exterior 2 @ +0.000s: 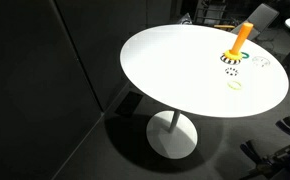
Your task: Put the yellow ring on the orange stand then move the stand to the left
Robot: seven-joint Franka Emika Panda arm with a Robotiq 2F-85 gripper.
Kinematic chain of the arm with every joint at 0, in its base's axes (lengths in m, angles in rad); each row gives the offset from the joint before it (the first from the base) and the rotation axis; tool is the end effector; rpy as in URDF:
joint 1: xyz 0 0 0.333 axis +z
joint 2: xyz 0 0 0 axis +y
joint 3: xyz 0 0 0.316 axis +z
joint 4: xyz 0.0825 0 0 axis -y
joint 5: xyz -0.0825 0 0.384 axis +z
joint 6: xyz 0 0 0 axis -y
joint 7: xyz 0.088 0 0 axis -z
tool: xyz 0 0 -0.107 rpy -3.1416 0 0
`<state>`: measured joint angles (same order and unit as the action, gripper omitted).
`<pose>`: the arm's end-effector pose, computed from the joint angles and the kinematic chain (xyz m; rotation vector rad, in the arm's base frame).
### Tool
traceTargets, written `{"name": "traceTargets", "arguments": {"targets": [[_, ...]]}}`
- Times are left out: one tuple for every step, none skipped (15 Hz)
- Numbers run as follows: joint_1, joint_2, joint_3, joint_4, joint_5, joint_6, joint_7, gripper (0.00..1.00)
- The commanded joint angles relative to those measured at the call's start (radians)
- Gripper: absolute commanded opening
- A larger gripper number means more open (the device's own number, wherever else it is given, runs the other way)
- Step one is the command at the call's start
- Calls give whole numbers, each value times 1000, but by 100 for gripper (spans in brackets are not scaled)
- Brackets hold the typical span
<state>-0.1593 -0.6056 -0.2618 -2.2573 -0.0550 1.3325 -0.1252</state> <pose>0.2933 -0.1585 0.5532 -2.9175 0.3368 0.4473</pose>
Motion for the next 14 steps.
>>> {"name": "traceTargets", "arguments": {"targets": [[-10, 2, 7, 3, 3, -1, -5, 100], [-10, 1, 7, 3, 3, -1, -5, 100], [-10, 1, 7, 3, 3, -1, -5, 100], [-10, 0, 7, 3, 3, -1, -5, 100], [-11, 5, 7, -2, 3, 10, 0, 100], [-13, 10, 7, -8, 5, 27, 7, 100], [-14, 14, 7, -15, 9, 47, 12, 100], [-14, 21, 7, -22, 11, 70, 15, 100], [-14, 29, 8, -30, 15, 103, 23, 100], [-14, 41, 8, -37, 20, 135, 26, 100], [-12, 58, 9, -41, 27, 167, 31, 100], [-12, 70, 12, -47, 33, 200, 36, 100], [-9, 88, 16, -52, 41, 235, 41, 100], [-9, 103, 21, -58, 47, 268, 47, 100]]}}
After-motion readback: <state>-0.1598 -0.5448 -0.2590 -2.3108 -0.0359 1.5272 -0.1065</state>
